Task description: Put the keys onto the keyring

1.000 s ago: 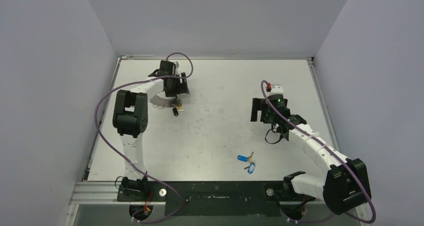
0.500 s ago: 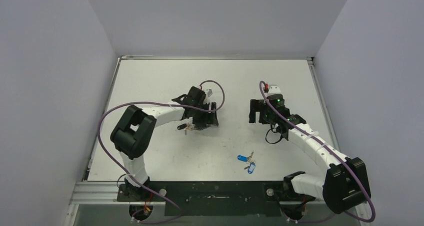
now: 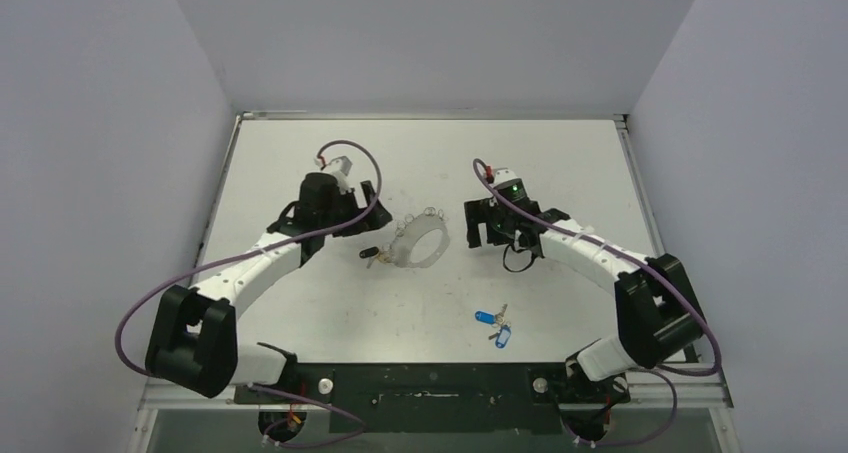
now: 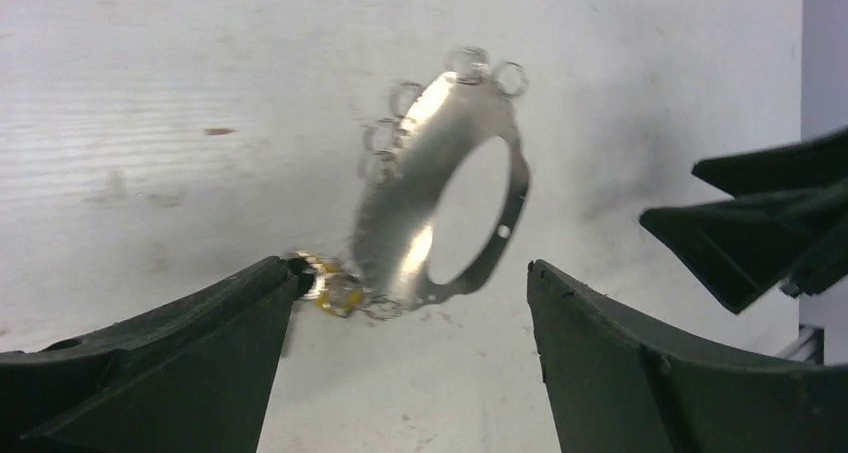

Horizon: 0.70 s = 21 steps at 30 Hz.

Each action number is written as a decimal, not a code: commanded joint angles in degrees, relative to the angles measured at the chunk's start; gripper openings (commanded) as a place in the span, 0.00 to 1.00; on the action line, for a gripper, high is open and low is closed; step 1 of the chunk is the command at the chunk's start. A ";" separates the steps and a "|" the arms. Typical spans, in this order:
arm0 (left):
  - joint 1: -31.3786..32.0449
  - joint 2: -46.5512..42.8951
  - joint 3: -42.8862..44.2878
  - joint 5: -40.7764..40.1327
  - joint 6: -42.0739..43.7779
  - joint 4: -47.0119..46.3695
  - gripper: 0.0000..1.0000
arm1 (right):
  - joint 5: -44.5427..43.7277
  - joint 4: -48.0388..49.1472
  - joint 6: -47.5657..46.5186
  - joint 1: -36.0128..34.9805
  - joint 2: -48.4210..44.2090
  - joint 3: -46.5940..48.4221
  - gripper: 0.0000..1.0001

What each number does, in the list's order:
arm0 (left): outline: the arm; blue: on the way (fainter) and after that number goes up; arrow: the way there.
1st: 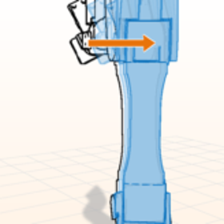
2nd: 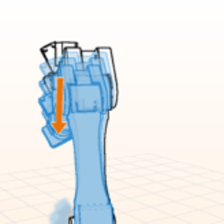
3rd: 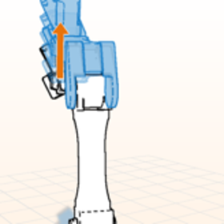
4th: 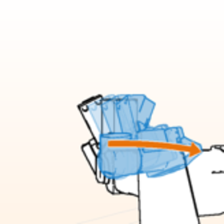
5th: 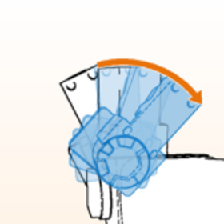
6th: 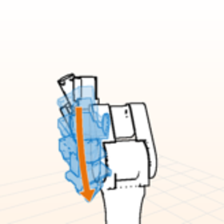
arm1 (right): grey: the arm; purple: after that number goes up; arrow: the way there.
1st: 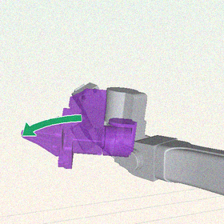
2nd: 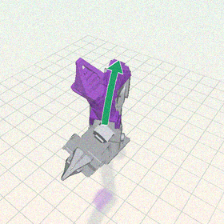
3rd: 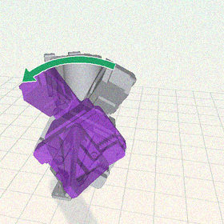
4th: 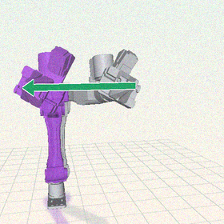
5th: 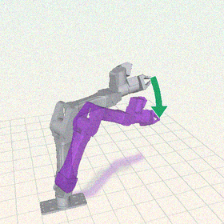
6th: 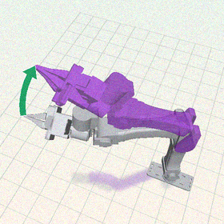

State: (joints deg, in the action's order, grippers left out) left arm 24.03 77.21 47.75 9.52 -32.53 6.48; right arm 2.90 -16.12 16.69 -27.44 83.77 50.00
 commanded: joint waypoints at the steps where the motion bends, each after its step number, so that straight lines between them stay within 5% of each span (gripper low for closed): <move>1: -10.04 2.31 -5.18 8.07 -3.88 -7.43 0.83 | 0.40 2.93 1.27 -2.08 5.58 4.20 1.00; 10: -12.19 16.19 3.19 16.51 -1.39 -9.86 0.66 | 2.81 6.50 3.55 -4.73 14.66 8.00 0.96; 21: -4.17 30.88 13.11 11.43 4.43 -4.03 0.56 | 6.09 7.17 3.47 -6.04 24.96 15.66 0.87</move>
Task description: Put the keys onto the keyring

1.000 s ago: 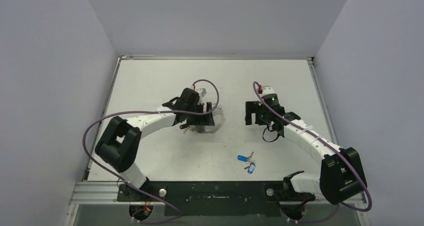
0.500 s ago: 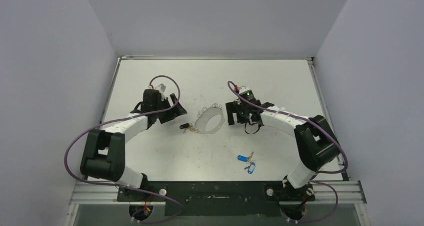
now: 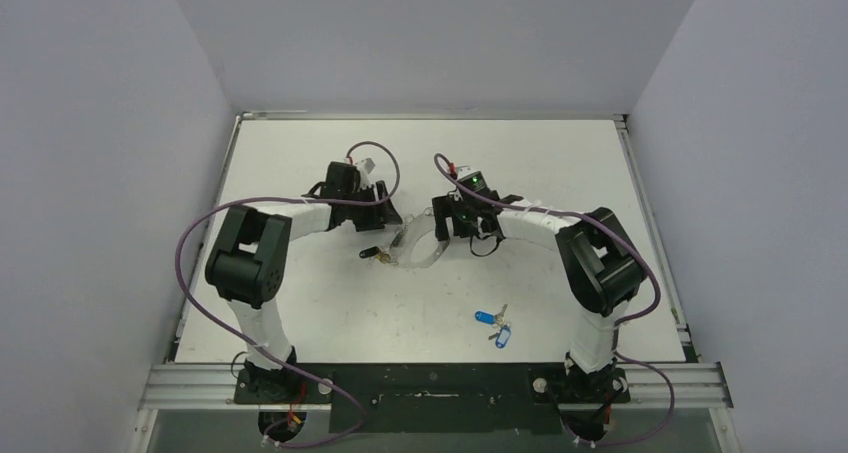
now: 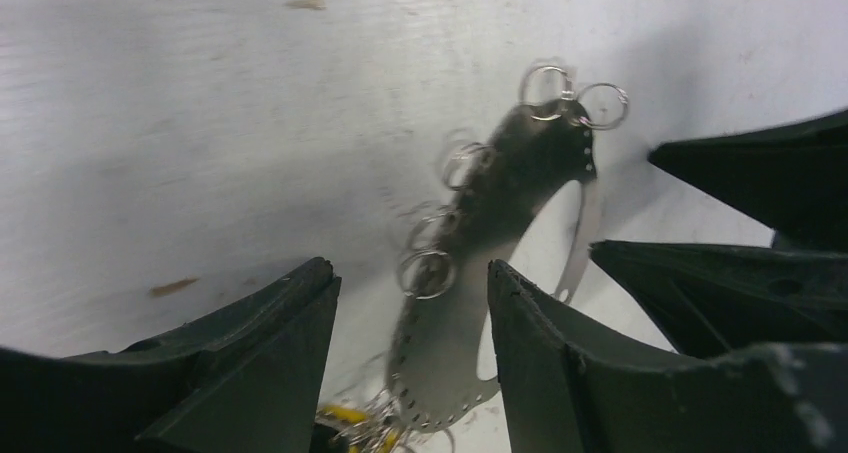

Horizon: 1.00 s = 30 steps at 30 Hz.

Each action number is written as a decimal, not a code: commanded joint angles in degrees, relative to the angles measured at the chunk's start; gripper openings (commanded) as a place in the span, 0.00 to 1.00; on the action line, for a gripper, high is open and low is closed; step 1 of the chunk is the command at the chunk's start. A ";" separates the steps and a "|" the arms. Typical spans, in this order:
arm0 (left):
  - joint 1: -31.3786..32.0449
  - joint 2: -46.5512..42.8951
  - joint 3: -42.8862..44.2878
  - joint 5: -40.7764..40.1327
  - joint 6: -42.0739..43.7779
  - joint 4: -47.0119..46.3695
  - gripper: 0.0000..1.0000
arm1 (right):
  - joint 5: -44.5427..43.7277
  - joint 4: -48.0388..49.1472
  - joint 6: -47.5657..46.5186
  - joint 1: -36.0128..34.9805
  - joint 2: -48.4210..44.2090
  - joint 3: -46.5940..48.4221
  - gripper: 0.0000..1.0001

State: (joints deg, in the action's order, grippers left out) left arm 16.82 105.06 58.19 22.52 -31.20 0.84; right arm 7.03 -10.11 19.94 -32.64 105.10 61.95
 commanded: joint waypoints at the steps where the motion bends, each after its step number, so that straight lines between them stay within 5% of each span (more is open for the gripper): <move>1: 3.89 3.47 2.38 -2.07 3.16 1.70 0.54 | 2.35 0.87 0.16 -1.27 4.63 4.78 0.86; 9: 12.93 -1.86 -6.14 -8.29 0.25 0.18 0.45 | 5.11 -0.65 0.57 -3.83 9.25 9.81 0.68; 18: 15.96 -13.50 -15.28 -18.90 -2.72 1.55 0.45 | 9.81 -0.32 2.64 -6.13 4.98 1.92 0.53; 23: 15.96 -20.95 -18.53 -25.39 -1.45 3.85 0.56 | 12.37 0.47 5.04 -6.64 1.80 -4.20 0.51; 28: 15.97 -31.39 -23.48 -34.43 -3.03 4.98 0.94 | 14.41 1.80 6.43 -6.62 -2.23 -8.51 0.52; 30: 15.79 -36.63 -26.41 -35.62 -3.62 3.87 0.97 | 14.70 2.41 6.51 -6.64 -4.40 -9.60 0.54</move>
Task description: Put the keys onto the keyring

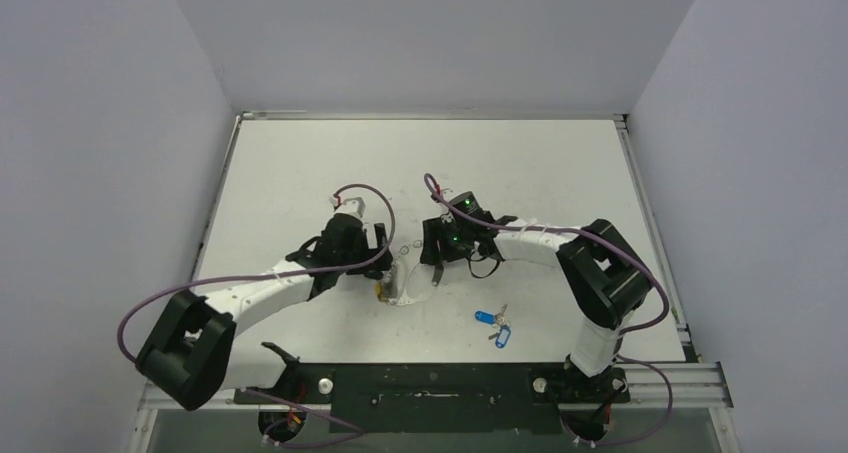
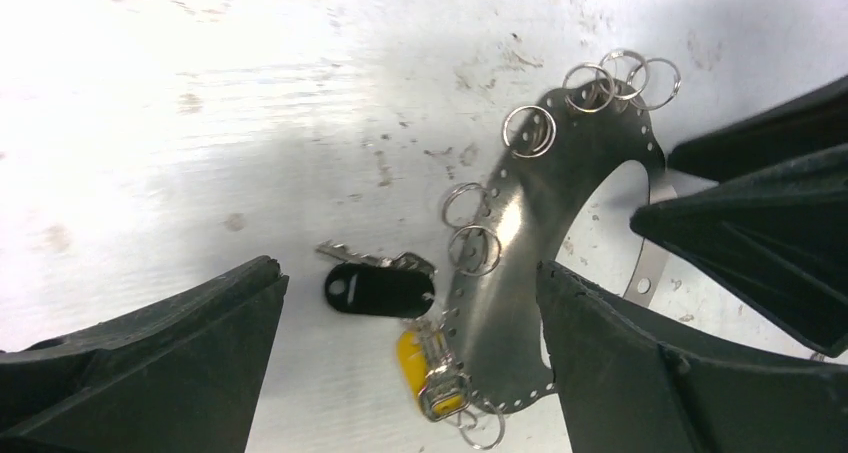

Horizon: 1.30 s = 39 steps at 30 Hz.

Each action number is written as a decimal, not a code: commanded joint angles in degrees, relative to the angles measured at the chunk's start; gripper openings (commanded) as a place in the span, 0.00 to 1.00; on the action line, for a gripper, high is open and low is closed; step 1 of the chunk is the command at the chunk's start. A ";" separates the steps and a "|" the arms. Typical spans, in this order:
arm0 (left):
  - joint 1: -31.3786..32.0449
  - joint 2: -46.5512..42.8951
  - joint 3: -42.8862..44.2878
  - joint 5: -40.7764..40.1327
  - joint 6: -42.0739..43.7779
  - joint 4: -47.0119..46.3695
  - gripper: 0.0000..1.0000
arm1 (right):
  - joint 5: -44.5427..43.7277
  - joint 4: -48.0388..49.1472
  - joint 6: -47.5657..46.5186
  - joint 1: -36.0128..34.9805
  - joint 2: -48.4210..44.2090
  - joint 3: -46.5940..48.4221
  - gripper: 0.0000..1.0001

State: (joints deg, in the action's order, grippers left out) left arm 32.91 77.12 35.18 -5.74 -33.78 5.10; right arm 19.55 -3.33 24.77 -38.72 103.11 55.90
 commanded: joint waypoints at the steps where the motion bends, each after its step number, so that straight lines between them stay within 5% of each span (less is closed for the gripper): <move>1: -0.42 -11.26 -5.05 -7.56 -1.26 -1.38 0.97 | 1.54 -4.38 1.57 -0.56 -3.61 -3.86 0.55; 8: -1.93 -27.64 -13.53 -3.25 -2.19 -6.95 0.97 | -4.22 -8.75 -2.13 -0.71 -3.93 -1.34 0.57; 16: -3.27 -34.82 -14.02 -1.45 -3.41 -2.84 0.97 | -1.09 -8.35 -1.50 -4.80 0.68 -1.07 0.56; 22: -5.91 -31.80 -13.20 3.29 -4.05 -2.32 0.97 | -0.49 -7.14 0.14 -7.76 -0.89 -2.00 0.56; 30: -10.43 -22.52 -10.51 13.79 -4.29 -2.21 0.93 | -10.11 -12.89 -3.26 -5.94 -6.34 1.27 0.63; 39: -12.14 -13.38 -5.36 17.67 -3.65 1.88 0.86 | -4.32 -9.50 1.29 1.33 -6.04 2.02 0.64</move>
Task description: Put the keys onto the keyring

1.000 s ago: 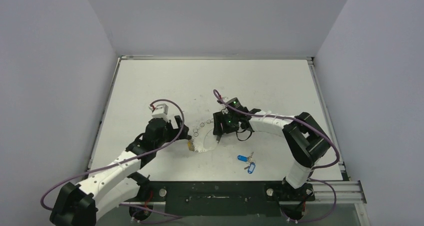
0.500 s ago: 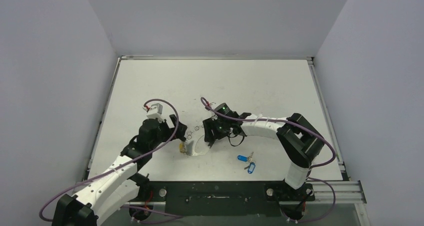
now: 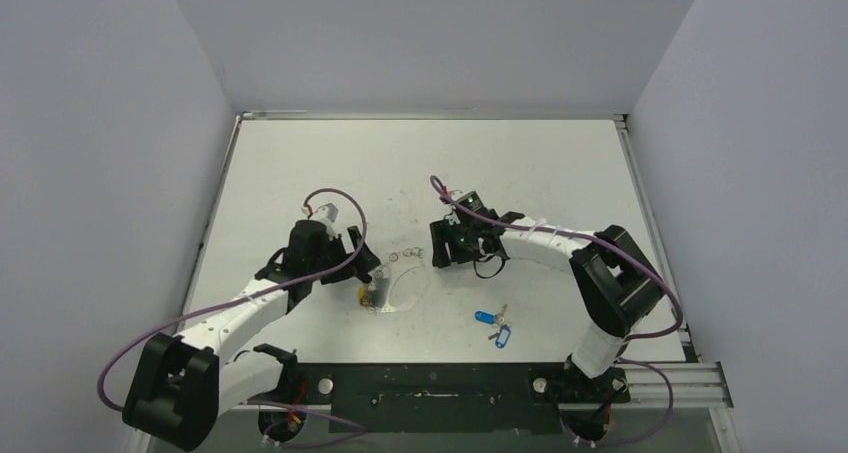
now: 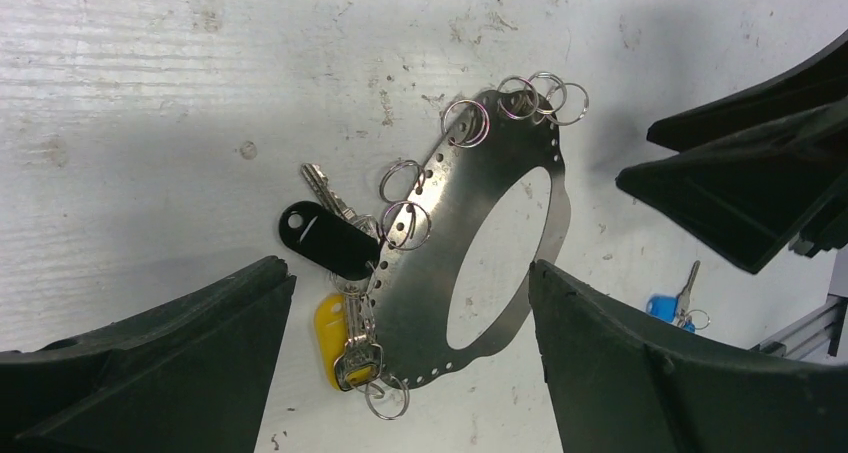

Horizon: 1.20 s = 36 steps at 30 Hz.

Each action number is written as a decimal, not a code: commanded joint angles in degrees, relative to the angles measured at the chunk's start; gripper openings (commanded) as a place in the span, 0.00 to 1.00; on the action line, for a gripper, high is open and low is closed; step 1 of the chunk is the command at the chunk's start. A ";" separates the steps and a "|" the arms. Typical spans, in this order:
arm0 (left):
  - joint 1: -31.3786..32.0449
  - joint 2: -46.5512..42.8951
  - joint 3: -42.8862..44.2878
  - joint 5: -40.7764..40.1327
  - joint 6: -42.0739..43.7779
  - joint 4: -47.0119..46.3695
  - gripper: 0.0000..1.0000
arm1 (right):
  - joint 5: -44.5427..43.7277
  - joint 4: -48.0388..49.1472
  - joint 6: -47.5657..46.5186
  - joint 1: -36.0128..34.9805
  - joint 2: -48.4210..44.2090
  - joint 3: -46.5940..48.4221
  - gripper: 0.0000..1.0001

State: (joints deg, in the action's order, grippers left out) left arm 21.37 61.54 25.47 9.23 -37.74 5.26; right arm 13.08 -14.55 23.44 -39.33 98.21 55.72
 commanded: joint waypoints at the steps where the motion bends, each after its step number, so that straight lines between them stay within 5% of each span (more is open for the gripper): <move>1: -0.69 2.92 4.86 2.64 0.27 2.51 0.86 | 2.81 2.17 3.45 2.23 -0.84 2.46 0.63; 11: -1.13 6.05 8.27 2.61 0.29 6.09 0.82 | 4.89 3.85 9.44 1.38 3.09 7.32 0.57; 31: -1.32 6.75 7.59 0.80 -0.67 7.93 0.81 | 1.79 4.16 11.88 -1.19 10.48 11.46 0.19; 36: -1.33 7.01 7.46 0.52 -0.61 7.85 0.81 | 0.90 4.59 10.68 -1.14 9.78 10.95 0.17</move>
State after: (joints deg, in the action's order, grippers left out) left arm 20.49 68.29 31.24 10.68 -38.37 13.37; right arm 15.92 -12.05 34.98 -40.23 109.23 65.78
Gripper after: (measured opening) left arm 0.816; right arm 0.172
